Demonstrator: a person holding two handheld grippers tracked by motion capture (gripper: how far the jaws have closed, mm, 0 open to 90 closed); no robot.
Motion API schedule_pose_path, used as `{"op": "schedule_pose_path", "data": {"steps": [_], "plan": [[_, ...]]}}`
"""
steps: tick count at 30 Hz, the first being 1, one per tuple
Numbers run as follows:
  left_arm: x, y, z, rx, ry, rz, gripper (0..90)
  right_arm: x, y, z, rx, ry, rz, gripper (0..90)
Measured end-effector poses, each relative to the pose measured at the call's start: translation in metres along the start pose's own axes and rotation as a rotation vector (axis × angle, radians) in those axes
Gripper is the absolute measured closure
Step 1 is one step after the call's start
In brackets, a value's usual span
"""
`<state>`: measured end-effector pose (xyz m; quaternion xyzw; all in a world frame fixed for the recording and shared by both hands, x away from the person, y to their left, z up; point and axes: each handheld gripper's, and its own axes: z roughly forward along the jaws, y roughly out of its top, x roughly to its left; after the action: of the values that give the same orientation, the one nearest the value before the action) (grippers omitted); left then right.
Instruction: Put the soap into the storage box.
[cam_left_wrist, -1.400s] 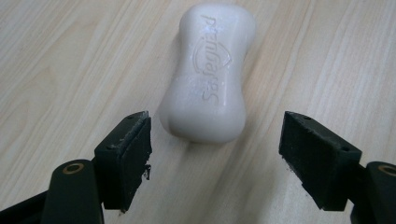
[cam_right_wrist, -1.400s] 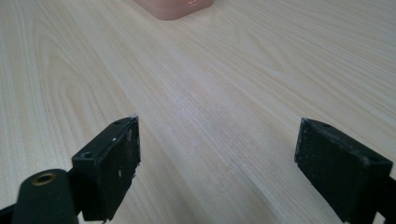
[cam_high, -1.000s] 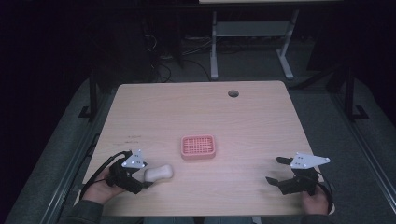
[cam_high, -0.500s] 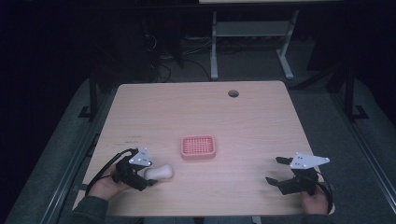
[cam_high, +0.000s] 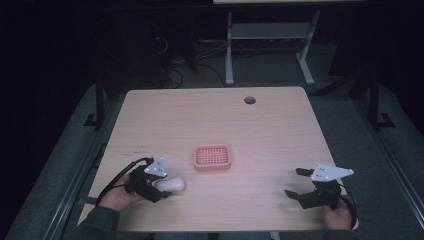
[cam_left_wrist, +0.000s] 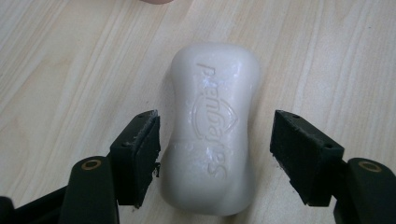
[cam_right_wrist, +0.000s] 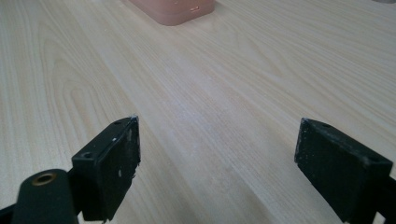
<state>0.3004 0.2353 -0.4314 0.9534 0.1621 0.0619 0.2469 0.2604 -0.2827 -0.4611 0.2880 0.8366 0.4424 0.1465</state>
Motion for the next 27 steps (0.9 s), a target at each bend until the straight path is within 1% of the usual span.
{"op": "schedule_pose_path", "data": {"steps": [1,2,3,5,6,7,8,10,12,13,14,16,18,19,22,27], "plan": [[0.000,0.001,0.001,0.004,-0.005,-0.002,33.0,0.000,0.000,0.000,-0.001,0.000,0.006,13.5],[0.000,0.002,0.002,0.002,-0.006,0.001,33.2,0.000,0.000,0.000,-0.002,0.000,0.002,13.5],[0.000,0.003,0.003,0.010,-0.008,0.008,34.1,0.000,0.000,-0.001,-0.005,-0.001,0.003,13.5],[0.001,0.006,0.006,0.019,-0.012,0.005,34.6,0.000,0.000,-0.001,-0.008,-0.004,0.005,13.5],[0.001,0.006,0.008,0.015,-0.017,-0.002,34.7,0.001,0.000,-0.001,-0.010,-0.005,0.003,13.5],[0.002,0.008,0.008,0.032,-0.024,0.004,35.4,0.001,0.000,-0.002,-0.010,-0.005,0.003,13.5],[0.002,0.008,0.010,0.041,-0.029,-0.001,36.3,0.001,0.000,-0.002,-0.011,-0.004,0.003,13.5],[0.003,0.009,0.013,0.044,-0.037,-0.008,37.1,0.001,0.000,-0.002,-0.011,-0.003,0.001,13.5],[0.005,0.009,0.016,0.056,-0.041,-0.005,38.9,0.001,0.000,-0.002,-0.013,-0.003,0.001,13.5],[0.006,0.010,0.017,0.061,-0.045,-0.010,39.0,0.001,0.000,-0.002,-0.015,-0.002,0.001,13.5],[0.006,0.010,0.017,0.059,-0.051,-0.017,39.2,0.001,0.000,-0.002,-0.016,-0.001,0.001,13.5],[0.008,0.011,0.018,0.064,-0.058,-0.010,41.8,0.001,0.000,-0.002,-0.015,-0.001,0.000,13.5],[0.008,0.011,0.019,0.067,-0.066,-0.014,43.4,0.001,0.000,-0.002,-0.015,-0.001,-0.001,13.5],[0.009,0.012,0.020,0.073,-0.069,-0.011,43.8,0.001,0.000,-0.002,-0.015,-0.001,-0.002,13.5],[0.010,0.011,0.021,0.075,-0.078,-0.019,44.4,0.001,0.001,-0.002,-0.017,-0.001,-0.002,13.5],[0.012,0.011,0.020,0.069,-0.086,-0.021,45.0,0.001,0.000,-0.002,-0.018,0.000,-0.002,13.5]]}}
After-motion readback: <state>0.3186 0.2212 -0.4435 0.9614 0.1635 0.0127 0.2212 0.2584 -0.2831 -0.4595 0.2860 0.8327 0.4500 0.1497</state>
